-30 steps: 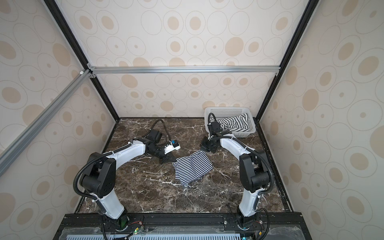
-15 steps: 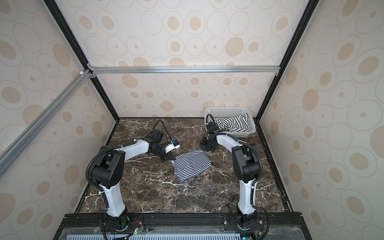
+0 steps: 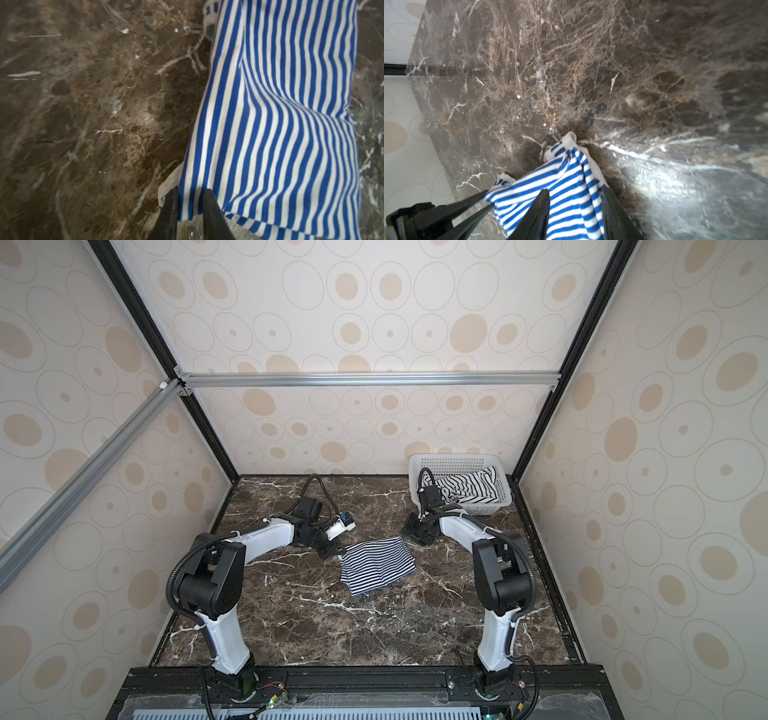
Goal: Fold and stack tank tops
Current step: Fold the tank top at the center of the table, then rotate the tank top at the center of the table.
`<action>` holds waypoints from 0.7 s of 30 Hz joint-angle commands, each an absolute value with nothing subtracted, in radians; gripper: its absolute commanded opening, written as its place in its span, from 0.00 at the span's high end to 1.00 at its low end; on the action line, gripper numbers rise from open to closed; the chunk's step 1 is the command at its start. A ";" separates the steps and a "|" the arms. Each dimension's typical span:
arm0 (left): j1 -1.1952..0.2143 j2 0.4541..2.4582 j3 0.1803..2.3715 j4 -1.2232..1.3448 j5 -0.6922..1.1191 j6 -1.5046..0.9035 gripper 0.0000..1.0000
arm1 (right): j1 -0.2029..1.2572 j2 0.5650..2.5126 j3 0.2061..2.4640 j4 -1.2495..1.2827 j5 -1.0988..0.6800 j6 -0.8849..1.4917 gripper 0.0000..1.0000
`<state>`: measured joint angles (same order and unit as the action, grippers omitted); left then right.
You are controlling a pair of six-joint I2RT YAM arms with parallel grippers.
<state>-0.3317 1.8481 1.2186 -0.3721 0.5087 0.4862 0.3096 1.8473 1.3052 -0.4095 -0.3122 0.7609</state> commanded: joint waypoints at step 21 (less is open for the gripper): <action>-0.520 1.750 1.113 -0.254 0.496 0.392 0.69 | 0.403 2.045 1.363 -0.307 -0.373 0.804 0.87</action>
<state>-0.5255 1.7363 1.1404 -0.2581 0.4988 0.3706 0.3985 2.0197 1.3243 -0.3080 -0.3782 0.7879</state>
